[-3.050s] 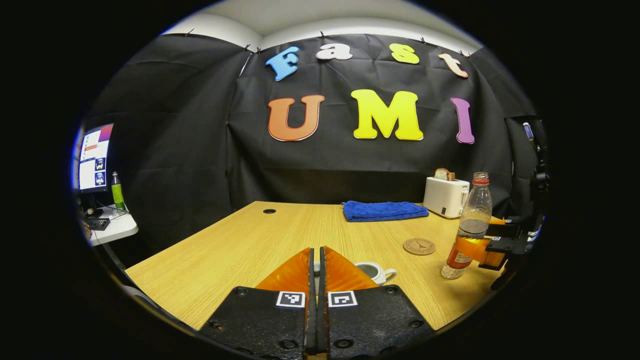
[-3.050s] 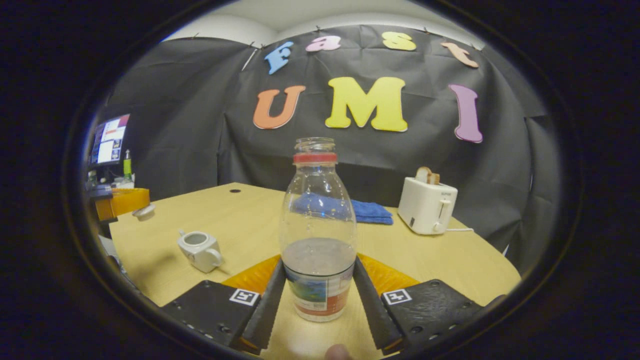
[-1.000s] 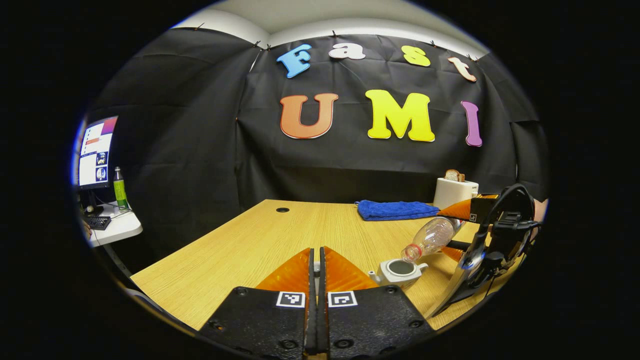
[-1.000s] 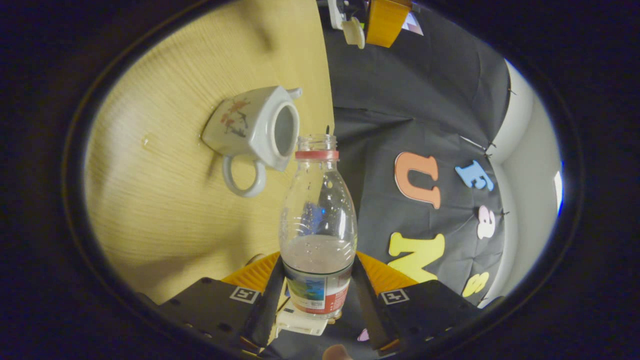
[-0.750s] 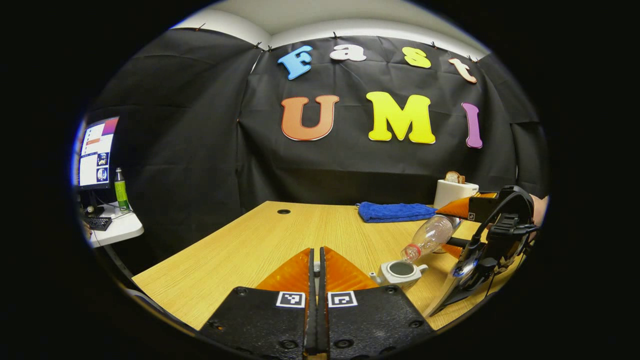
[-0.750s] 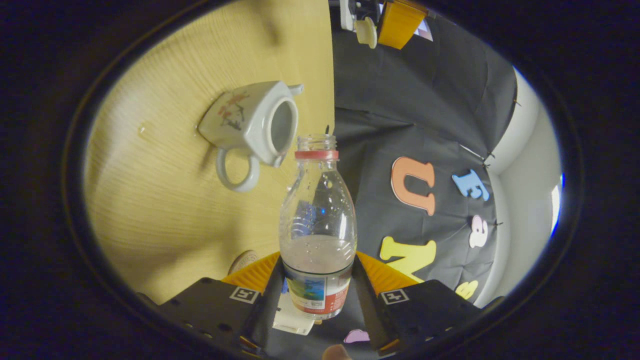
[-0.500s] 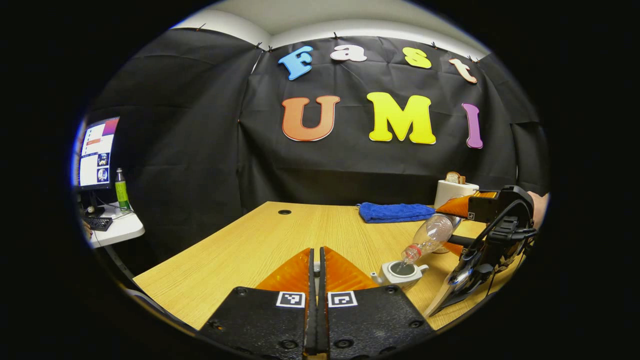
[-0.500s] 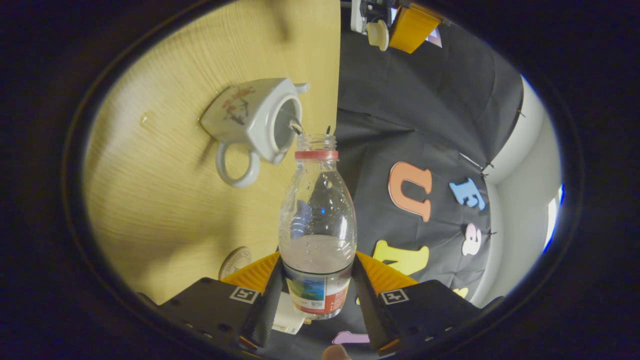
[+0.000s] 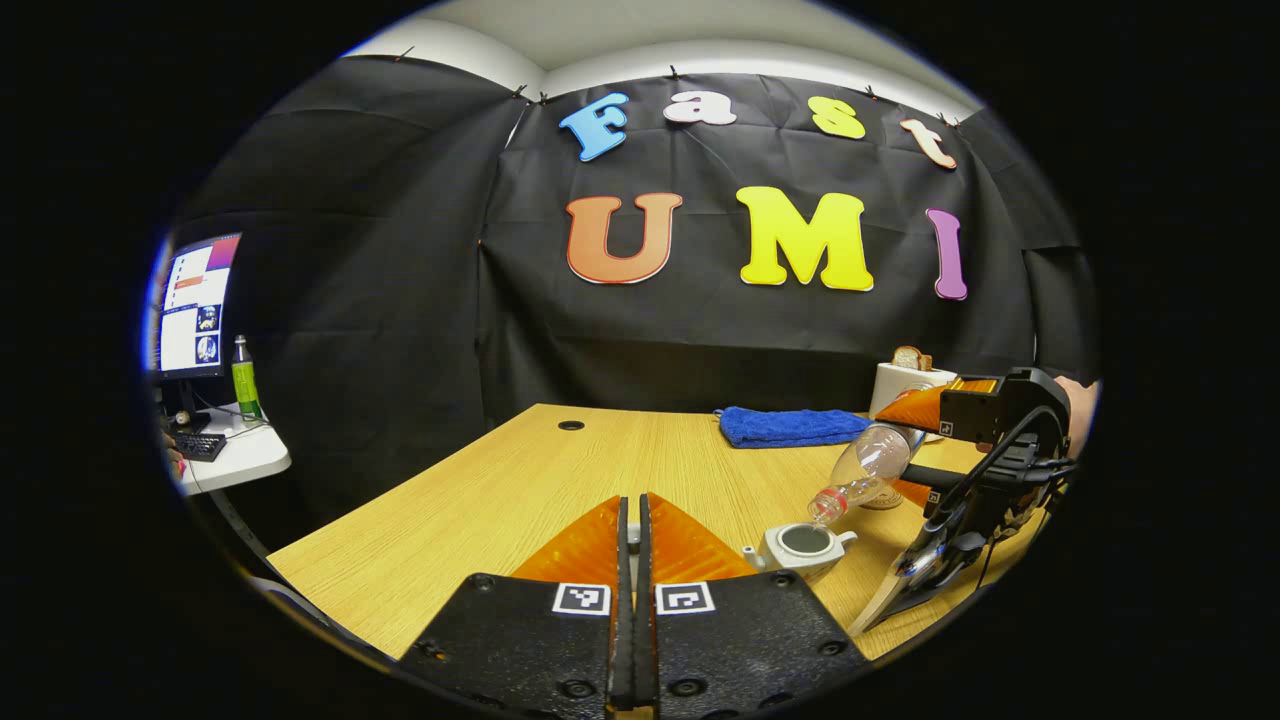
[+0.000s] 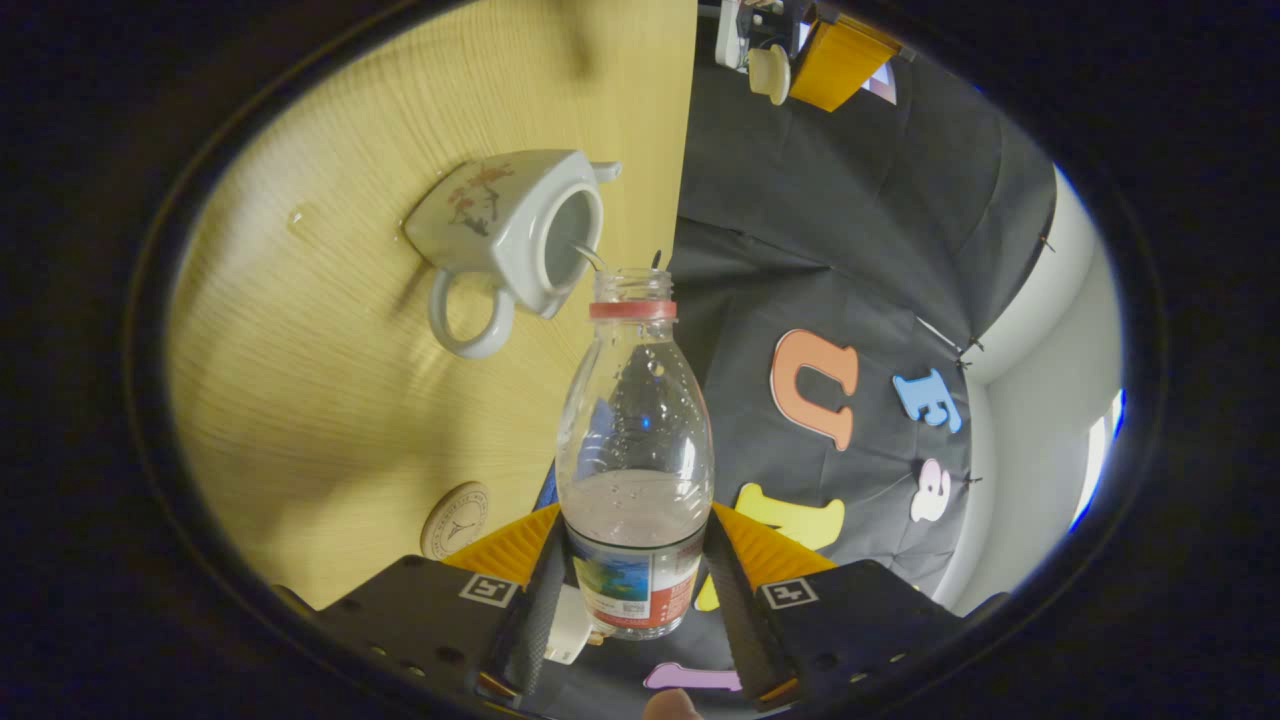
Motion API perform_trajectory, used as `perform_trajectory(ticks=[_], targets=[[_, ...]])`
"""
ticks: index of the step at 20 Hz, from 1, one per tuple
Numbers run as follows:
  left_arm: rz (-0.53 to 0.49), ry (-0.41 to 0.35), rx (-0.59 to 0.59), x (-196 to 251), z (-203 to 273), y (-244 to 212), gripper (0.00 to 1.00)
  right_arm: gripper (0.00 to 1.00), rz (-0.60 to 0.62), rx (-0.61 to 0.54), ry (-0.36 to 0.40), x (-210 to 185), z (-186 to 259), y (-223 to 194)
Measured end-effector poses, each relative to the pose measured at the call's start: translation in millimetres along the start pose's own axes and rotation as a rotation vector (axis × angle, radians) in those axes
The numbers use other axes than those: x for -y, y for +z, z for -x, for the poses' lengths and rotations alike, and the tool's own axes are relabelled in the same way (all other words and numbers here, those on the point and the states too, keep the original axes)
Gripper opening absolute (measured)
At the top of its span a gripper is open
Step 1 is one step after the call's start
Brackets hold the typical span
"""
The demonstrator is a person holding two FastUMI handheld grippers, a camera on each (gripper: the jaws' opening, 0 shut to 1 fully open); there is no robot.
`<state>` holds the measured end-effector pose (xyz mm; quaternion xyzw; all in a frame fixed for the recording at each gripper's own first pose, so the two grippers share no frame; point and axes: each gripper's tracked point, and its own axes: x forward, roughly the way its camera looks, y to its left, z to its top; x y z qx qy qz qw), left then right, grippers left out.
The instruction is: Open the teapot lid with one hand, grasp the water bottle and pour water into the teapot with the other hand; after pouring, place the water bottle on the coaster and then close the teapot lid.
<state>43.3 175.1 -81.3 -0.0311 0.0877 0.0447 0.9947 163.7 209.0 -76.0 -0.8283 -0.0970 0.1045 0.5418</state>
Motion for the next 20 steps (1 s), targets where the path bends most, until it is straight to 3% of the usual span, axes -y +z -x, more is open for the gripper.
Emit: perform_trajectory(ticks=[20], targets=[[-0.016, -0.01, 0.014, 1, 5, 7, 0.03, 0.73, 0.155, 0.014, -0.031, 17, 4, 1]])
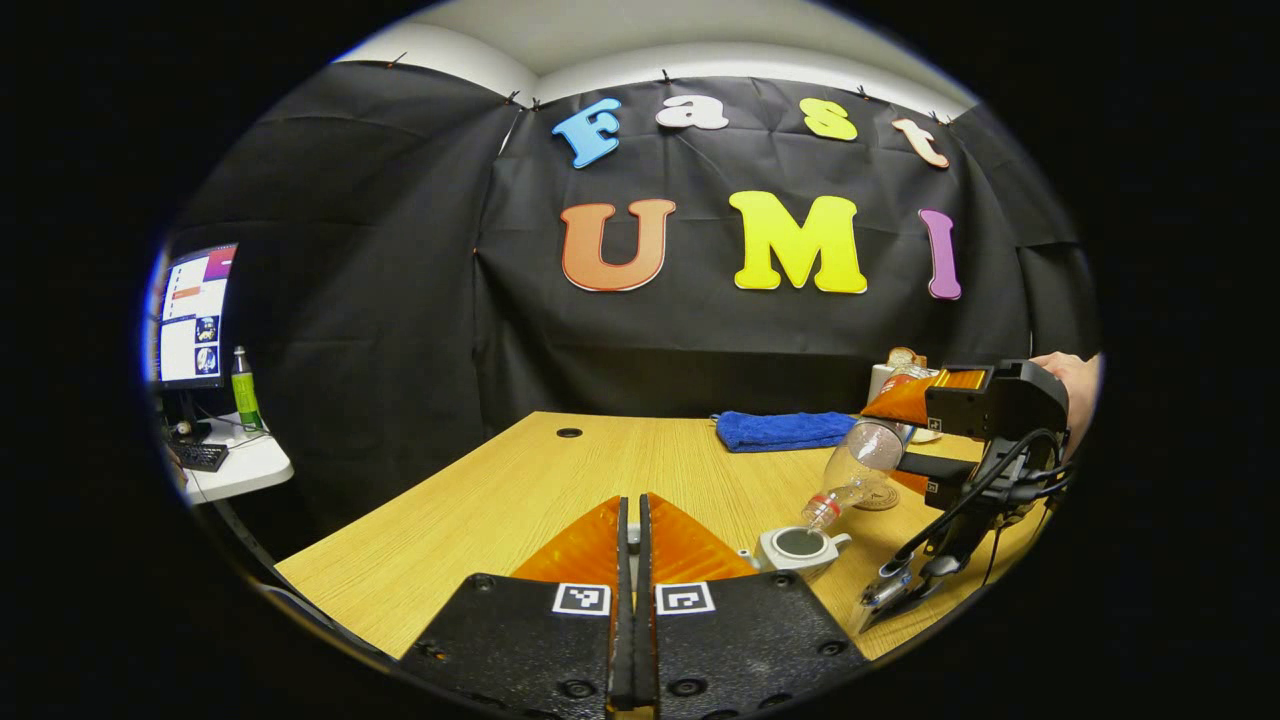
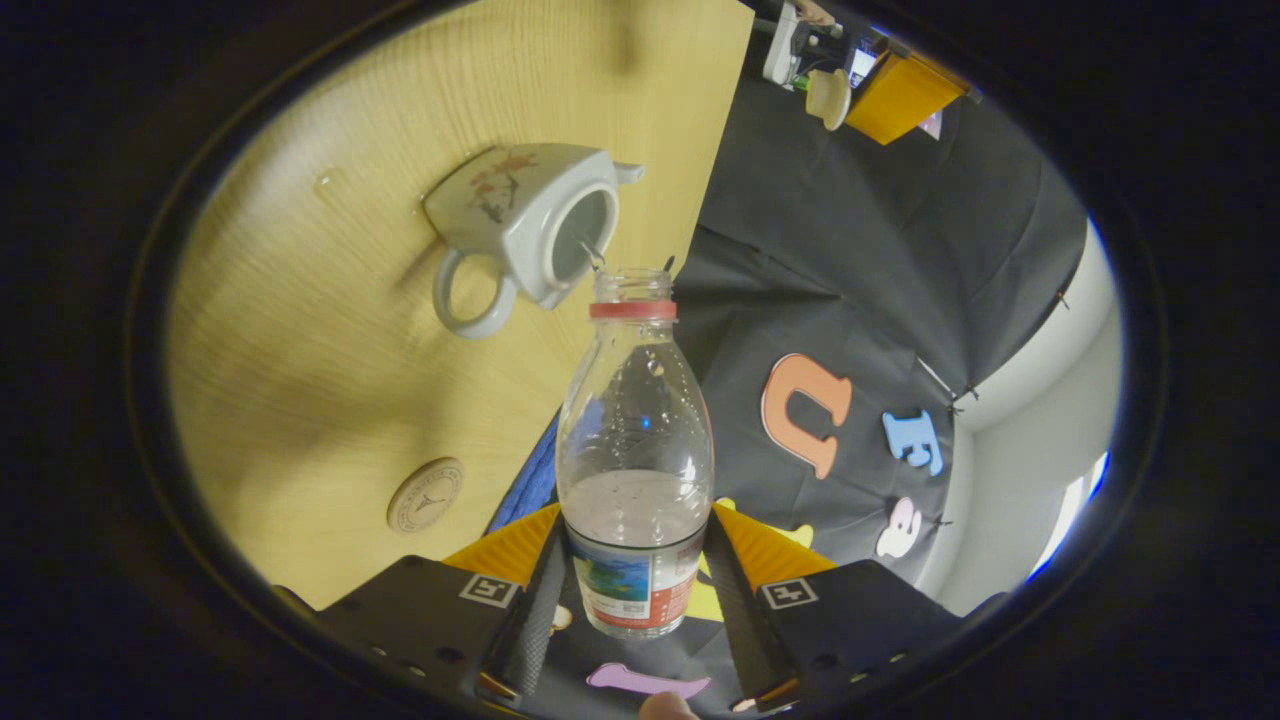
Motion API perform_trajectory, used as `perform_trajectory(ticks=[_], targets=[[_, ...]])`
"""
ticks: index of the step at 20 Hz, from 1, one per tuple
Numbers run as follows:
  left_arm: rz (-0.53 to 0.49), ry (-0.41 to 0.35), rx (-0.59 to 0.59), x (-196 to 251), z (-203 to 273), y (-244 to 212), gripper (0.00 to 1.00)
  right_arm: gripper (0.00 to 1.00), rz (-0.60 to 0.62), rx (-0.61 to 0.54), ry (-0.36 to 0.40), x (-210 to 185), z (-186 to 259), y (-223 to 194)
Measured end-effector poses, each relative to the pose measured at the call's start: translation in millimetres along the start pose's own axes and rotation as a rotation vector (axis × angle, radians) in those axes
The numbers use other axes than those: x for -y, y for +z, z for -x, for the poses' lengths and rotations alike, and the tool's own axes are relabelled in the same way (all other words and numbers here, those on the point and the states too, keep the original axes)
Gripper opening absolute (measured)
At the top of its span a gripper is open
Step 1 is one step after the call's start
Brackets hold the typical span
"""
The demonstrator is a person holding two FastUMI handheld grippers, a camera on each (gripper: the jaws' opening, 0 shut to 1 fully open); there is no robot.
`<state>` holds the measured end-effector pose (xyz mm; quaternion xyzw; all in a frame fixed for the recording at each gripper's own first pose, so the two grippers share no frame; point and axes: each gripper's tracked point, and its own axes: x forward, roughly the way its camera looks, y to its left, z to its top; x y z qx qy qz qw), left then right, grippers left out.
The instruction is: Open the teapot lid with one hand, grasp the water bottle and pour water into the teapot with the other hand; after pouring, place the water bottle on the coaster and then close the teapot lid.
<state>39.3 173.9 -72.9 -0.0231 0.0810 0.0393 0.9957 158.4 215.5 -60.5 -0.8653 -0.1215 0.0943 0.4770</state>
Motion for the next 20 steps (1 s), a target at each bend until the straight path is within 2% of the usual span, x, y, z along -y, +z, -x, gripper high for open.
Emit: perform_trajectory(ticks=[11, 20], targets=[[0.005, -0.007, 0.002, 0, 2, 2, 0.03, 0.73, 0.084, 0.008, -0.056, 15, 3, 0], [0.007, 0.001, 0.009, -1, 2, 5, 0.03, 0.72, 0.088, 0.011, -0.07, 19, 5, 1]])
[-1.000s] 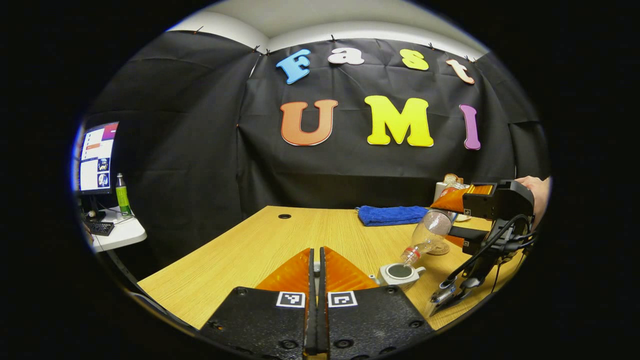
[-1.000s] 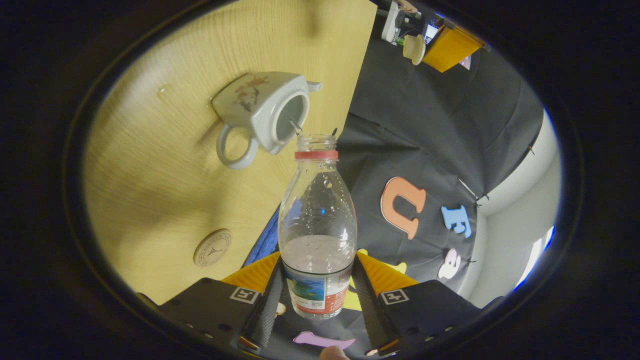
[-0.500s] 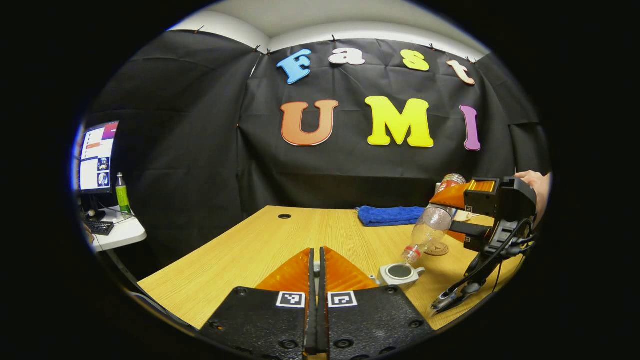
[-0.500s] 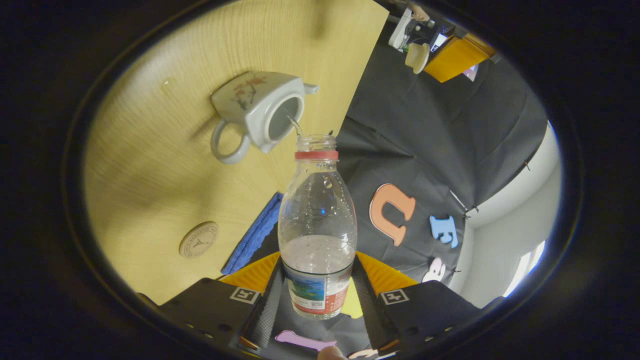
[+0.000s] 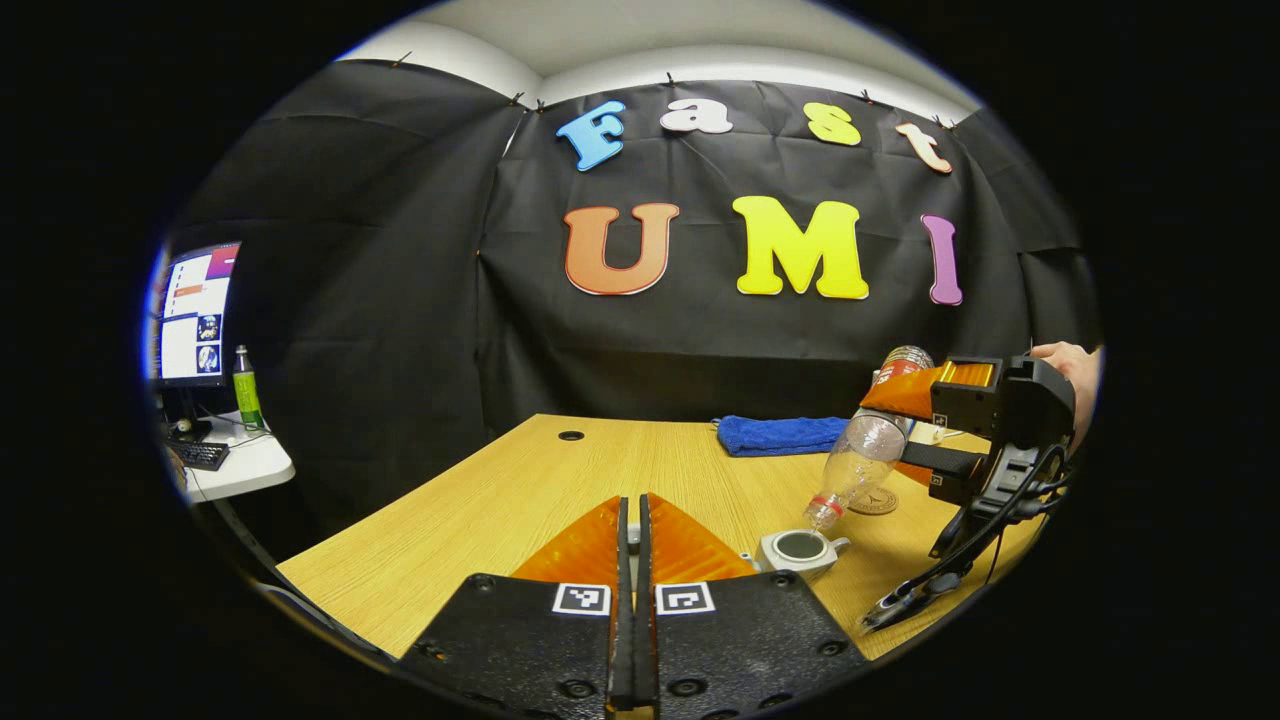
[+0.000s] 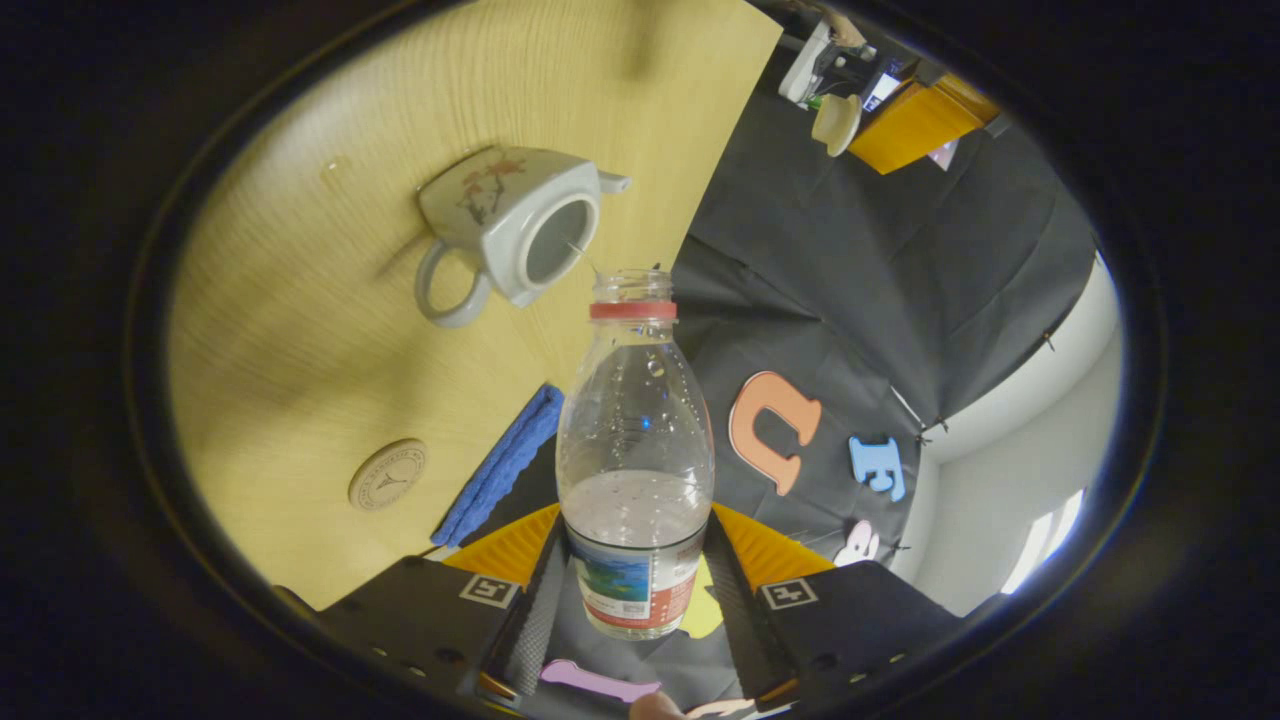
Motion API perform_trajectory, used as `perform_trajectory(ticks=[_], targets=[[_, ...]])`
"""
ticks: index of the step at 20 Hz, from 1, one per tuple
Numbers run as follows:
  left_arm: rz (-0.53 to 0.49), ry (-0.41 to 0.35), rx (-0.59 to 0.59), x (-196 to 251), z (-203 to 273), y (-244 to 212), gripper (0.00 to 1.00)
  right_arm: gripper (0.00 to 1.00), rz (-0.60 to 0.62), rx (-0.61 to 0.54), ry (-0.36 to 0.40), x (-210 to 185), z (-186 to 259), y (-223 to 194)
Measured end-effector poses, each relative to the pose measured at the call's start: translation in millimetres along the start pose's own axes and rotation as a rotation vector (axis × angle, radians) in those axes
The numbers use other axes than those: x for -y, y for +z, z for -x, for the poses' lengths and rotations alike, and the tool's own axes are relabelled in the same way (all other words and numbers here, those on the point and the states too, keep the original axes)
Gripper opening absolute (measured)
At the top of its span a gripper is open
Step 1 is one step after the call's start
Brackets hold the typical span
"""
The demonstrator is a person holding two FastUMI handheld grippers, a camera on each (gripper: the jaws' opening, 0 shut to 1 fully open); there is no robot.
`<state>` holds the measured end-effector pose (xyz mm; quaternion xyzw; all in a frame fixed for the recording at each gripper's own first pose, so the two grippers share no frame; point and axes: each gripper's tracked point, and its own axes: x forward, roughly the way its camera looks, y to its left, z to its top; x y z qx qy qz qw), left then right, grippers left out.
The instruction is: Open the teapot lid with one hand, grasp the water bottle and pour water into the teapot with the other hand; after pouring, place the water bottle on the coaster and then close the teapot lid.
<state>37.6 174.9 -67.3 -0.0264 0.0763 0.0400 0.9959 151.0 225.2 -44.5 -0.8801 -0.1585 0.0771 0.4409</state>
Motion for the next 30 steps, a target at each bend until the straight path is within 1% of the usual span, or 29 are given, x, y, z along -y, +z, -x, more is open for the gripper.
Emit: perform_trajectory(ticks=[12, 14, 17, 20, 21, 24, 25, 28, 29, 30], targets=[[0.004, 0.017, -0.001, -4, 0, 1, 0.03, 0.73, -0.032, 0.004, -0.005, -1, -2, 1], [0.006, 0.018, -0.001, -4, 0, 0, 0.03, 0.72, -0.055, 0.008, -0.002, -1, -2, 2], [0.008, 0.02, 0.001, -5, 2, 2, 0.03, 0.75, -0.205, 0.011, 0.094, -26, -2, 7], [0.025, 0.02, 0.009, -7, 3, 5, 0.03, 0.72, -0.288, 0.014, 0.074, -22, 3, 9], [0.034, 0.021, 0.008, -7, 4, 5, 0.03, 0.74, -0.337, 0.016, 0.078, -23, 3, 8], [0.04, 0.028, 0.006, -6, 7, 7, 0.03, 0.72, -0.494, 0.013, 0.076, -25, 9, 4], [0.036, 0.027, 0.006, -3, 9, 9, 0.03, 0.72, -0.566, 0.012, 0.087, -27, 10, 3], [-0.016, 0.022, -0.017, 11, 12, 7, 0.02, 0.75, -0.861, 0.012, 0.149, -38, 15, -2], [-0.033, 0.023, -0.017, 15, 14, 9, 0.02, 0.75, -0.958, 0.013, 0.155, -37, 16, -7], [-0.042, 0.022, -0.013, 21, 15, 12, 0.02, 0.72, -1.055, 0.004, 0.158, -35, 18, -16]])
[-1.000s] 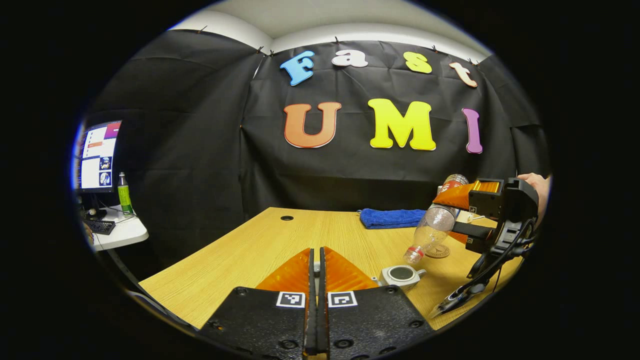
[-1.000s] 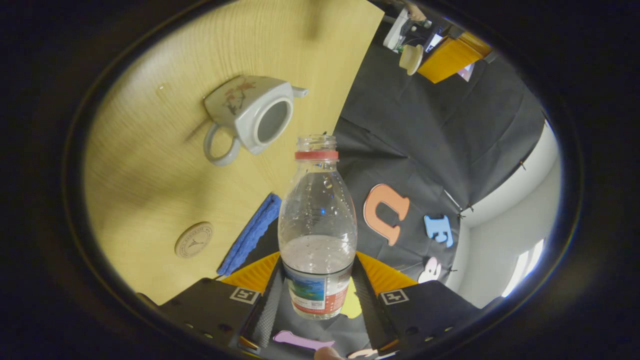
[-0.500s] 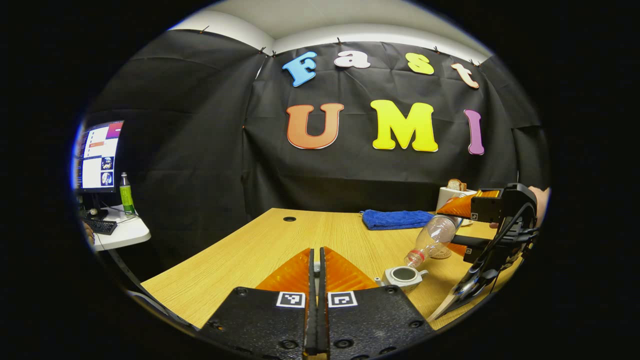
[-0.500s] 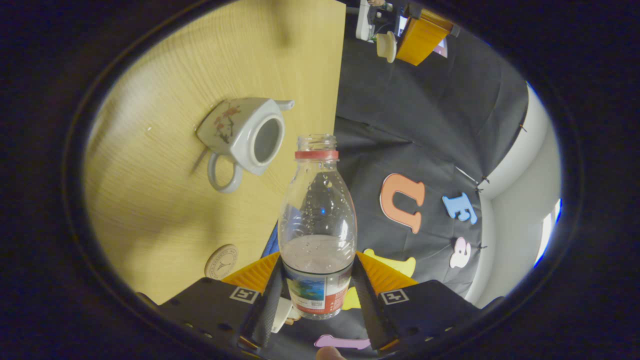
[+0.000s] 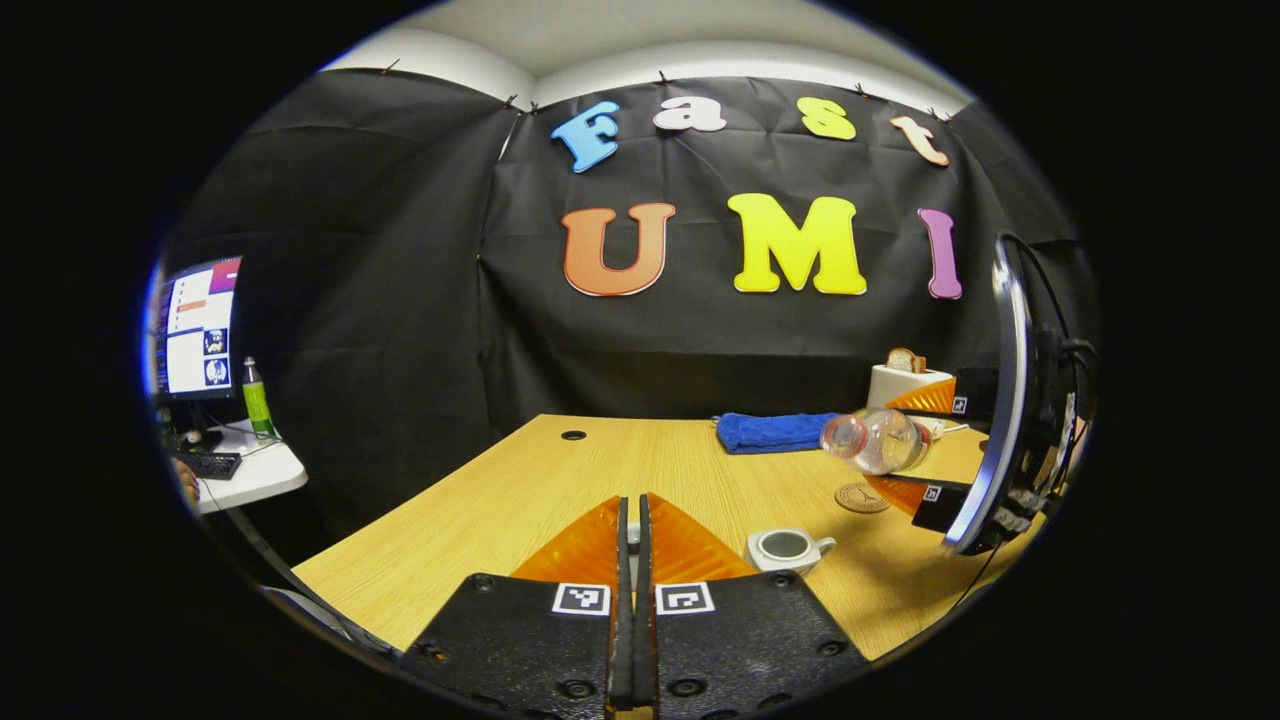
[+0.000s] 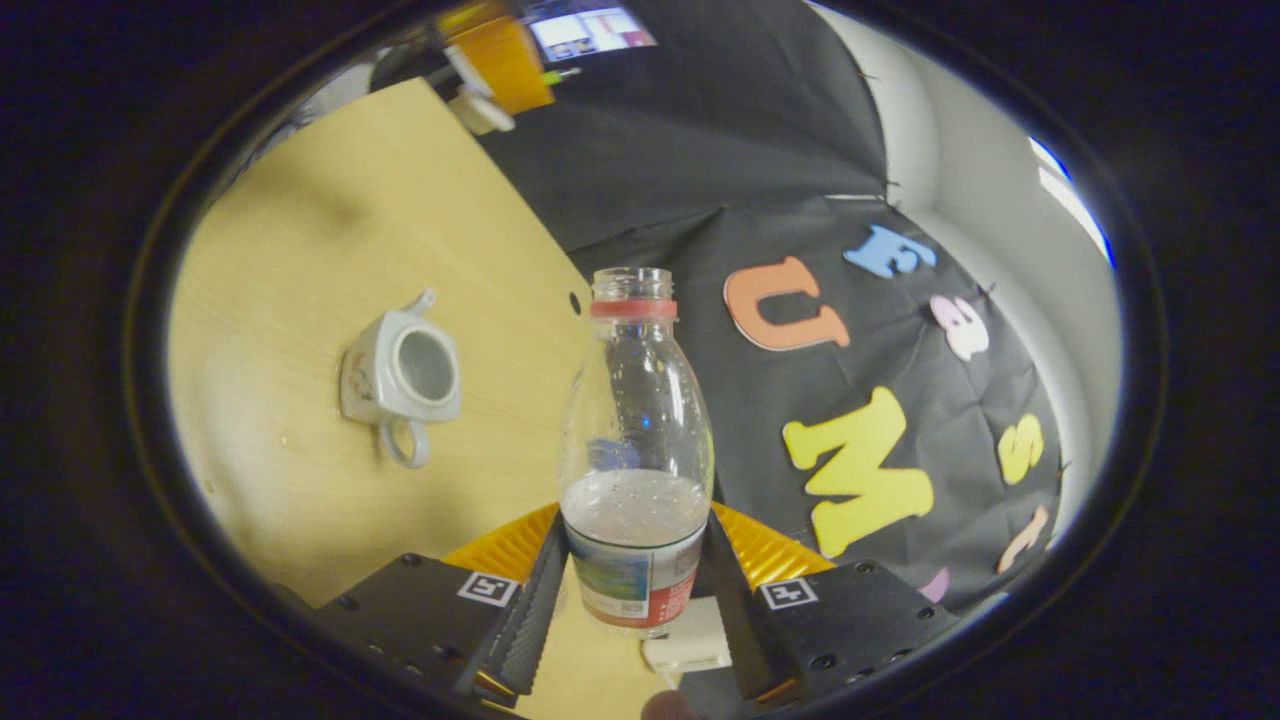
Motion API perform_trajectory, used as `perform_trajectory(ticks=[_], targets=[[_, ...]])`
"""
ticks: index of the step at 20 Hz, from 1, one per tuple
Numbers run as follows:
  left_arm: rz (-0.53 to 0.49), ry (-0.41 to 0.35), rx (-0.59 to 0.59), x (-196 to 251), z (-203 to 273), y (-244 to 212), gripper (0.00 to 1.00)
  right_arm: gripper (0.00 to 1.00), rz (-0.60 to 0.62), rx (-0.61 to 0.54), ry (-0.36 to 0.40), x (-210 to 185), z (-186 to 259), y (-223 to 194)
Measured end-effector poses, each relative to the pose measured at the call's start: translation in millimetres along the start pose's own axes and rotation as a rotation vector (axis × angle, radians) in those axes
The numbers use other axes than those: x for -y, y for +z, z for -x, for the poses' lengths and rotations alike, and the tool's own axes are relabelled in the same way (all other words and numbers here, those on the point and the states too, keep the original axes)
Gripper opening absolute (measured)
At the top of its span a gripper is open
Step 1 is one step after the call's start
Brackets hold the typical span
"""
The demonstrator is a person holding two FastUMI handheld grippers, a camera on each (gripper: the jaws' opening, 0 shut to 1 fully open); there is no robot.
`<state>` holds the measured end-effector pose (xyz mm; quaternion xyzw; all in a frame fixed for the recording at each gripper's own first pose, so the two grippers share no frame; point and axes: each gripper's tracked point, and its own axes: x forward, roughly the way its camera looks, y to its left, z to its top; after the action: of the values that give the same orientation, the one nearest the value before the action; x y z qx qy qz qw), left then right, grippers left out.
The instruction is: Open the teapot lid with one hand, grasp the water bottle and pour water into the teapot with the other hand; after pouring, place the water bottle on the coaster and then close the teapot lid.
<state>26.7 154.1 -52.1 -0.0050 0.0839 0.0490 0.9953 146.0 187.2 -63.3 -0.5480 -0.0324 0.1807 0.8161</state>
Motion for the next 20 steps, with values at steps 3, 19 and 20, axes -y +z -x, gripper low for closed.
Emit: perform_trajectory(ticks=[3, 19, 20], targets=[[-0.012, -0.019, 0.006, 21, 0, 6, 0.03, 0.75, -0.306, 0.016, 0.018, 19, 5, -6], [-0.046, -0.025, -0.002, 37, 6, -7, 0.03, 0.72, -1.131, -0.03, 0.12, 31, -77, -86], [-0.044, -0.023, -0.006, 35, 5, -8, 0.03, 0.72, -1.131, -0.033, 0.116, 28, -80, -87]])
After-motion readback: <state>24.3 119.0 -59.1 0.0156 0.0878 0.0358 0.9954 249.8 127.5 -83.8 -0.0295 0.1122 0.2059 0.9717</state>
